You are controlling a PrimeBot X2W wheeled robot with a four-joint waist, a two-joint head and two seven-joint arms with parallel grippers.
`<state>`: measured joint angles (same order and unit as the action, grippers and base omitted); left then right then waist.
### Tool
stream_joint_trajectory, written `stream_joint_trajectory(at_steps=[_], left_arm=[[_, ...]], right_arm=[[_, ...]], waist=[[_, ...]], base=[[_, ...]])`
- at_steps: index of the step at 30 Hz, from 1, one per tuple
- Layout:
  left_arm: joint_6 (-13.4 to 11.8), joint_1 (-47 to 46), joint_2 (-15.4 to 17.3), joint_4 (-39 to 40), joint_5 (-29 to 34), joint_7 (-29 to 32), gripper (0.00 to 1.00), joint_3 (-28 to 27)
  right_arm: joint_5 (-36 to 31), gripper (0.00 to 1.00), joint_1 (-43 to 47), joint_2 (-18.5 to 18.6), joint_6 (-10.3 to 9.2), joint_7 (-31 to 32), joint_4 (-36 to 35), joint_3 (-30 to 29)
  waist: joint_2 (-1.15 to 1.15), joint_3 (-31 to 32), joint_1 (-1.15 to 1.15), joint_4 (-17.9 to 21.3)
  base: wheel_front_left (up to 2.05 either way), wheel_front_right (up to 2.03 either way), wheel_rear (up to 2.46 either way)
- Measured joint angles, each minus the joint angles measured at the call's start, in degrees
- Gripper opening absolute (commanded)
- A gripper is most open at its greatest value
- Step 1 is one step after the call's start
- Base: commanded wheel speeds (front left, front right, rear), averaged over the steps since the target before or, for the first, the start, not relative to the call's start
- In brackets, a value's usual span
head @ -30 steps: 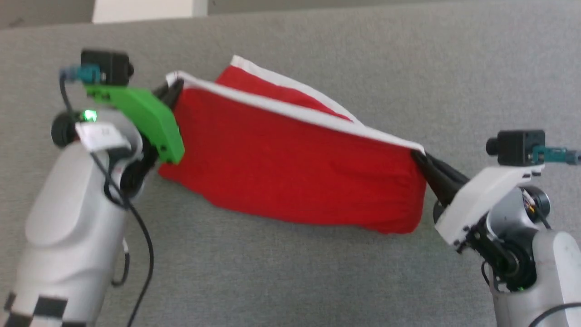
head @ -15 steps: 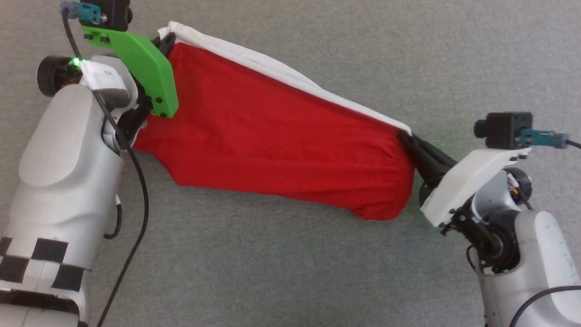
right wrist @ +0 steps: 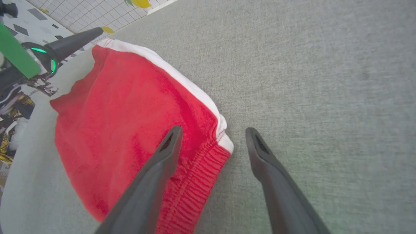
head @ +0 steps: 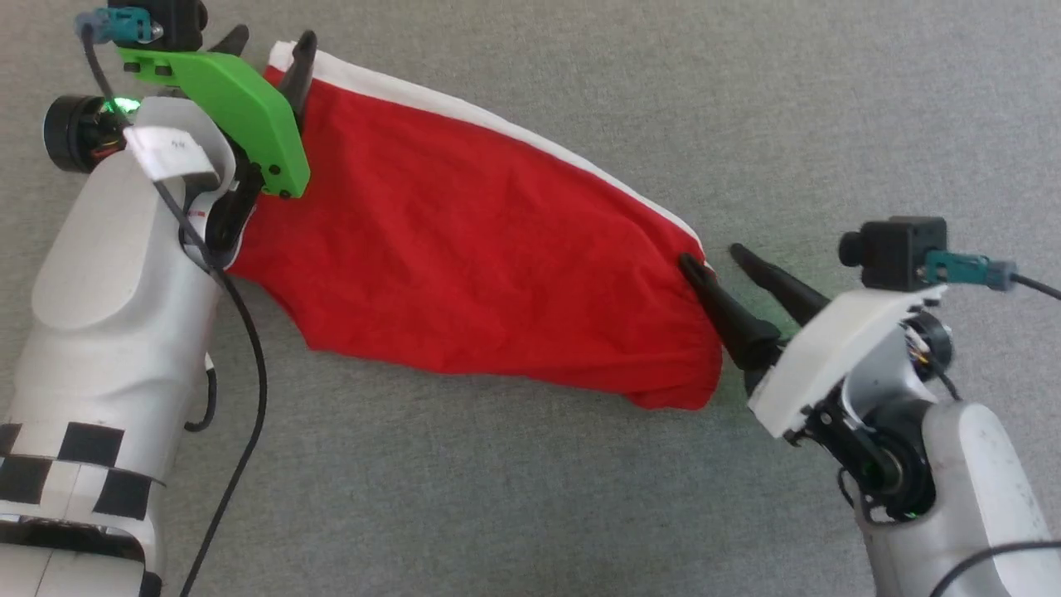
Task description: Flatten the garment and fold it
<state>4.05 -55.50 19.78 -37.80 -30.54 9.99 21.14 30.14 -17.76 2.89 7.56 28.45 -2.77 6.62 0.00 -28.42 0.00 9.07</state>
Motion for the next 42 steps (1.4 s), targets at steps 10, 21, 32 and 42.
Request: stream_joint_trajectory(at_steps=[10, 21, 32, 42], left_arm=[[-0.56, 9.85, 2.41, 6.12, 1.91, -19.36, 1.0, -1.48], [-8.9, 33.55, 5.59, 24.01, -0.62, -23.07, 1.0, -7.76], [-12.95, 41.38, 5.97, 36.96, -2.08, -18.35, 1.0, -7.73], [-12.67, 41.4, 6.04, 36.79, -2.83, -14.95, 1.0, -5.43]], right_arm=[[-19.07, 1.0, 9.72, 0.05, 0.0, 5.15, -10.74, -6.32], [-18.41, 1.0, 13.42, 0.02, 0.01, 12.41, -8.95, -1.31], [-20.61, 1.0, 0.71, 0.0, 0.01, 13.78, 12.3, 0.67], [-21.4, 0.0, -5.63, 0.18, 0.0, 15.15, 20.11, 3.89]], waist=[[0.0, 6.29, 0.0, -2.24], [0.0, 12.92, 0.0, -5.13], [0.0, 12.7, 0.0, -8.54], [0.0, 11.86, 0.0, -9.36]], base=[[0.0, 0.0, 0.0], [0.0, 0.0, 0.0], [0.0, 0.0, 0.0], [0.0, 0.0, 0.0]])
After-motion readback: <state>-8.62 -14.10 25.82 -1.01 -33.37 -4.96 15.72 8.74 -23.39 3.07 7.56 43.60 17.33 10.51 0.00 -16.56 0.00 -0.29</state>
